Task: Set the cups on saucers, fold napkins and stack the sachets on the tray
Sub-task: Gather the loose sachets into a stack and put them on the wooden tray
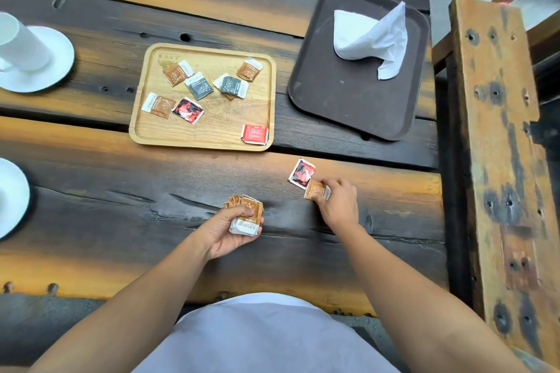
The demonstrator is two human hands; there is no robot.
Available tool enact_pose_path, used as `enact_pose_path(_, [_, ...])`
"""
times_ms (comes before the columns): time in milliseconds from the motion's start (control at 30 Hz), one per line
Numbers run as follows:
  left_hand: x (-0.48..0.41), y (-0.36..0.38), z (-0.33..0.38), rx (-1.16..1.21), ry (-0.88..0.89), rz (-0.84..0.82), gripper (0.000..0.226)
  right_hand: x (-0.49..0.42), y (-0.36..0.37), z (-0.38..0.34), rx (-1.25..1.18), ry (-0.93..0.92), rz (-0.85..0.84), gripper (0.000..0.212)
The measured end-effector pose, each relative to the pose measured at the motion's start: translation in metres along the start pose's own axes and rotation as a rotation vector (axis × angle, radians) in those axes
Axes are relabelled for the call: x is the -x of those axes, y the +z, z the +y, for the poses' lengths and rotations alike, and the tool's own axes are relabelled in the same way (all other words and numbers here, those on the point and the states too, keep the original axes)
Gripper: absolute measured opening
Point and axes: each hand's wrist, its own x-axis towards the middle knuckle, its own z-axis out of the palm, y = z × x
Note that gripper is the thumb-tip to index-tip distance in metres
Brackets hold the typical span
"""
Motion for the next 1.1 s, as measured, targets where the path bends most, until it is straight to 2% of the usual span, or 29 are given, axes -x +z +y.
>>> enact_pose_path(67, [-0.003, 0.001, 0.002, -0.017, 0.000, 0.009, 0.030, -0.002, 0.002, -0.003, 0.034, -0.014, -0.018, 0.035])
enact_pose_path(167, [-0.008, 0.004, 0.006, -0.003, 0.003, 0.021, 0.027, -0.008, 0.001, -0.012, 0.013, 0.051, -0.111, 0.014])
enact_pose_path(267, [-0.011, 0.005, 0.006, 0.012, 0.006, 0.034, 0.027, -0.016, -0.005, -0.016, 0.029, 0.121, -0.258, 0.028])
enact_pose_path(333, [-0.014, 0.006, 0.005, 0.013, 0.010, 0.035, 0.028, -0.017, -0.011, -0.021, -0.040, 0.164, -0.287, 0.032])
enact_pose_path(433, [-0.015, 0.007, 0.003, 0.014, 0.017, 0.028, 0.026, -0.011, -0.019, -0.034, -0.479, 0.304, -0.337, 0.018])
enact_pose_path(567, [-0.012, 0.006, 0.001, 0.010, 0.033, -0.012, 0.022, 0.009, -0.032, -0.057, -0.950, 0.326, -0.651, 0.009])
enact_pose_path(633, [-0.009, 0.007, 0.001, -0.005, 0.049, -0.042, 0.028, 0.021, -0.034, -0.068, -1.055, 0.296, -0.760, 0.008])
enact_pose_path(767, [-0.002, 0.007, 0.000, 0.032, 0.083, -0.105, 0.041, 0.041, -0.025, -0.082, -1.031, 0.254, -0.781, 0.015])
enact_pose_path(867, [0.004, 0.006, -0.001, 0.016, 0.090, -0.139, 0.051, 0.051, -0.015, -0.088, -0.866, 0.197, -0.726, 0.023])
enact_pose_path(967, [0.012, 0.002, -0.004, -0.031, 0.097, -0.139, 0.049, 0.056, -0.006, -0.091, -0.637, 0.088, -0.636, 0.034])
enact_pose_path(1100, [0.017, -0.001, -0.010, -0.068, 0.105, -0.096, 0.033, 0.063, 0.001, -0.094, -0.427, 0.003, -0.632, 0.023])
